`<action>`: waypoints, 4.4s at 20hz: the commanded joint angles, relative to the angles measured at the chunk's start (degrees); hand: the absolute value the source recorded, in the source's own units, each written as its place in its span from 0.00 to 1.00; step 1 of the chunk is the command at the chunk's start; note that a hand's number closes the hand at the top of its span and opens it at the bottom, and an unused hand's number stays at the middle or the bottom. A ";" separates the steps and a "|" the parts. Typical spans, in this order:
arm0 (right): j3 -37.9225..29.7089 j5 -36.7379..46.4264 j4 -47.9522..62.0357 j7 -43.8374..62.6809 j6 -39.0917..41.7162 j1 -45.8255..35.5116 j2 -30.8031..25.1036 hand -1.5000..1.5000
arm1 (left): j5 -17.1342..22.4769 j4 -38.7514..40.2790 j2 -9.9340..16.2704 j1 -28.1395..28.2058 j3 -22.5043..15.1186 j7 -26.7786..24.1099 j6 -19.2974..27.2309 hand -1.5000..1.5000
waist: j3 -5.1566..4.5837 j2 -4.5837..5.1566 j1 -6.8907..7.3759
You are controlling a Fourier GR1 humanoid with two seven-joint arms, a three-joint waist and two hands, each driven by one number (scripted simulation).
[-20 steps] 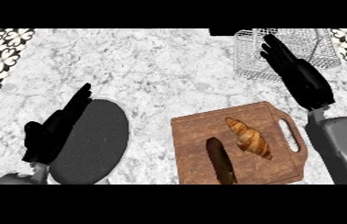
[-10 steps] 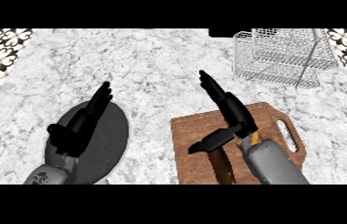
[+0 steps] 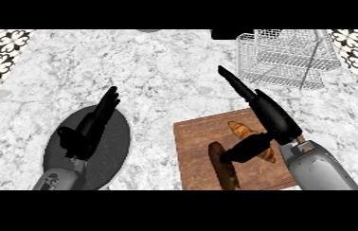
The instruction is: Pick the croissant from the cutting board and place it in the tiered basket
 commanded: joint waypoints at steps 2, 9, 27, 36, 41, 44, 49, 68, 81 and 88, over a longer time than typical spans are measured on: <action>3.96 9.45 -5.68 11.79 8.34 -5.02 -13.79 0.00 | -0.25 -1.44 -0.38 -0.27 -0.55 1.92 0.56 0.50 | -0.18 -0.80 -0.29; 9.37 11.09 -18.16 25.48 26.37 -7.69 -26.05 0.00 | 0.43 -1.18 0.35 1.66 0.50 -0.69 -1.11 0.50 | -0.05 -0.45 -0.16; 10.36 25.64 -26.91 45.21 30.59 1.99 -15.78 0.00 | -3.57 2.63 -2.68 0.17 2.52 -2.89 -3.16 0.50 | 0.20 0.41 1.22; 8.48 33.33 -16.87 34.87 28.76 7.09 -9.12 0.00 | -4.99 1.55 -4.32 -2.14 4.10 0.71 -4.79 0.50 | 0.20 0.48 1.08; 9.17 40.79 -14.93 34.43 26.99 10.45 -5.97 0.00 | -6.21 1.34 -6.01 -1.61 4.98 0.77 -4.27 0.50 | 0.20 0.44 1.09; 4.64 40.58 -8.78 29.24 29.18 7.81 -5.73 0.00 | -7.02 3.22 -5.75 -0.79 5.46 -0.83 -6.16 0.50 | 0.19 0.48 1.17; 3.57 45.14 -7.14 26.88 29.87 9.80 -1.92 0.00 | -8.43 3.13 -7.80 0.22 6.23 -1.18 -6.07 0.50 | 0.19 0.44 1.15; -2.69 51.31 4.65 6.44 20.58 8.57 3.75 1.00 | -10.03 -1.74 -7.49 3.05 8.97 -0.56 -9.52 0.50 | 0.19 0.44 1.35; -32.35 44.90 18.19 -3.05 14.18 12.93 -16.64 1.00 | -10.18 -1.17 -8.70 1.86 10.78 -0.52 -8.40 0.50 | 0.73 1.47 -1.19; -48.89 33.14 37.71 -19.68 11.99 6.86 -26.20 1.00 | -10.04 -0.69 -8.50 1.30 10.00 0.78 -9.77 0.50 | 0.62 1.16 1.47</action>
